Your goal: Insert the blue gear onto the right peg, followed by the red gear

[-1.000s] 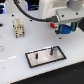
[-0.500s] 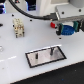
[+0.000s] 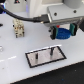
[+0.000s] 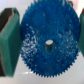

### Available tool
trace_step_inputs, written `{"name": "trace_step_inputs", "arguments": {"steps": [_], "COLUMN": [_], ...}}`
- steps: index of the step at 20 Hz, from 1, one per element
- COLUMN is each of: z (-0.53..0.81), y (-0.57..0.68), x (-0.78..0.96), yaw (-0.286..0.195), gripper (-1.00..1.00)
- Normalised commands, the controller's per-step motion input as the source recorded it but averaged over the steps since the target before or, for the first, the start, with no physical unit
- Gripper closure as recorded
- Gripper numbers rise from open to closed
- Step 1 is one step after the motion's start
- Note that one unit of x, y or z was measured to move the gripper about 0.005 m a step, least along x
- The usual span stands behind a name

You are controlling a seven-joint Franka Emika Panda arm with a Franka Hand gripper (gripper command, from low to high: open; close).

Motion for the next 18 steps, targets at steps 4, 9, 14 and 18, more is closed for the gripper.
{"name": "trace_step_inputs", "arguments": {"steps": [4, 9, 14, 18], "z": [0.04, 0.0, -0.08, -0.02], "y": [-0.18, -0.15, -0.05, -0.07], "x": [0.63, 0.53, 0.25, 0.07], "yaw": [0.0, 0.0, 0.0, 0.0], "gripper": [1.0, 1.0, 1.0, 1.0]}}
